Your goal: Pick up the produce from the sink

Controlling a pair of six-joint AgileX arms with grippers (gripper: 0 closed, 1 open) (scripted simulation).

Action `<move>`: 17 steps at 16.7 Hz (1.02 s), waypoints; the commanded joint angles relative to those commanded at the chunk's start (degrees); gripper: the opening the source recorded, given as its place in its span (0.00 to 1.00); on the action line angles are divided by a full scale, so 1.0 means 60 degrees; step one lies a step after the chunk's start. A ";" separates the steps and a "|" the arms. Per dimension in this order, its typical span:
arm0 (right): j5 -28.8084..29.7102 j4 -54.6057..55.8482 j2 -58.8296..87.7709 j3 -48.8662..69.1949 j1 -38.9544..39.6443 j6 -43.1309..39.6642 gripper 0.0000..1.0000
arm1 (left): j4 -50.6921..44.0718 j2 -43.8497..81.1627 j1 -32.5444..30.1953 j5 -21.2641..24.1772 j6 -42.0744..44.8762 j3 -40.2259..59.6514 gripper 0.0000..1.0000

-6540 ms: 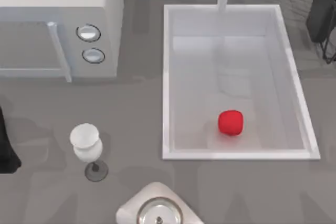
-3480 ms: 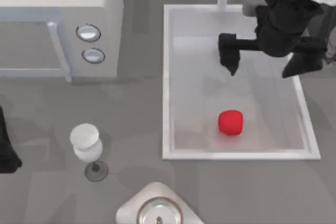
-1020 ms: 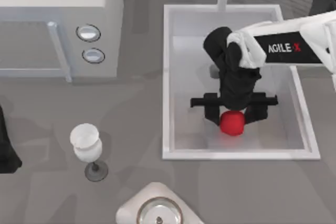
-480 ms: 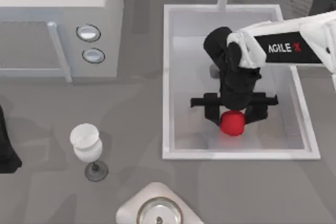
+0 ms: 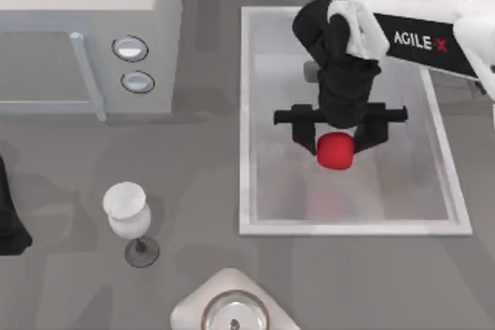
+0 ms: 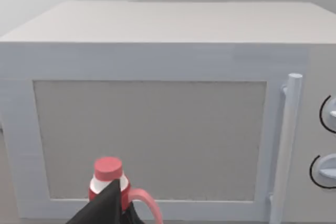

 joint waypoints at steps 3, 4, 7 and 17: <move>-0.0002 -0.2364 -0.0090 0.2174 -0.0004 -0.0005 0.00 | 0.0000 0.0000 0.0000 0.0000 0.0000 0.0000 1.00; -0.0002 -0.3224 -0.0138 0.2923 -0.0008 -0.0009 0.00 | 0.0000 0.0000 0.0000 0.0000 0.0000 0.0000 1.00; -0.0005 -0.5420 -0.0328 0.4922 -0.0030 -0.0033 0.00 | 0.0000 0.0000 0.0000 0.0000 0.0000 0.0000 1.00; -0.0015 -0.7105 -0.0654 0.6542 -0.0053 -0.0081 0.00 | 0.0000 0.0000 0.0000 0.0000 0.0000 0.0000 1.00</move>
